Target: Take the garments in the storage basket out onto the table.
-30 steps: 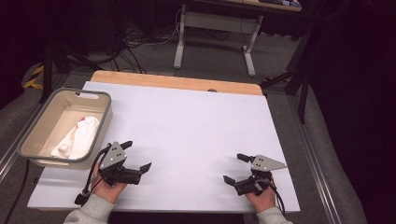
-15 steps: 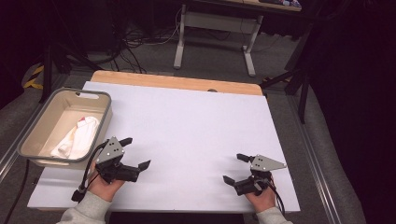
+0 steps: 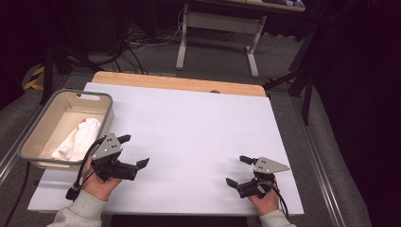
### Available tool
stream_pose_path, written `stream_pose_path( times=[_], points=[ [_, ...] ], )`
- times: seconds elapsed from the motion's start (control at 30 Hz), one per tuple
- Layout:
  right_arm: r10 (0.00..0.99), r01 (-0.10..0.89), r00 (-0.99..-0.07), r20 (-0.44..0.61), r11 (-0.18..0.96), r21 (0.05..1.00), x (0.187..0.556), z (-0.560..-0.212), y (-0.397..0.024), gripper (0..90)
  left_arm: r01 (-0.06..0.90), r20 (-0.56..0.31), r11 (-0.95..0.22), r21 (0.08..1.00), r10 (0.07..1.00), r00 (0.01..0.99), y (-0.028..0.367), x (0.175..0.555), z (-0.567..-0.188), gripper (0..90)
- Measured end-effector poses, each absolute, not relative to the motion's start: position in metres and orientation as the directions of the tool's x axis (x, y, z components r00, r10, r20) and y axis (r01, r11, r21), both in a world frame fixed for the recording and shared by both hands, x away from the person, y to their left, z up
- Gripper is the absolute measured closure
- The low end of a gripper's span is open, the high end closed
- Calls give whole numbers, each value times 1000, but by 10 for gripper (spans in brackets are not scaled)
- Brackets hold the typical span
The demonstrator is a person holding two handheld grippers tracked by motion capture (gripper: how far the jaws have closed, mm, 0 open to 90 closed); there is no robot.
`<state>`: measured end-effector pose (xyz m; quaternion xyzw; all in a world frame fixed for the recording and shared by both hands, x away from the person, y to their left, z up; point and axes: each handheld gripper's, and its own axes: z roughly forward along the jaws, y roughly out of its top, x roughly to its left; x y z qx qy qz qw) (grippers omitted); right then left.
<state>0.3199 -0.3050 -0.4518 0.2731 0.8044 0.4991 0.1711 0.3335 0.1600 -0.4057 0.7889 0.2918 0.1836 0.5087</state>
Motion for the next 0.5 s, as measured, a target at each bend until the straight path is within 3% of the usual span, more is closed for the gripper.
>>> stream_pose_path(
  times=[0.5],
  points=[
    [609,271,-793,1,352,896,320,-452,-305,5,284,-1,-331,900,650,760,172,340,-386,26]
  ],
)
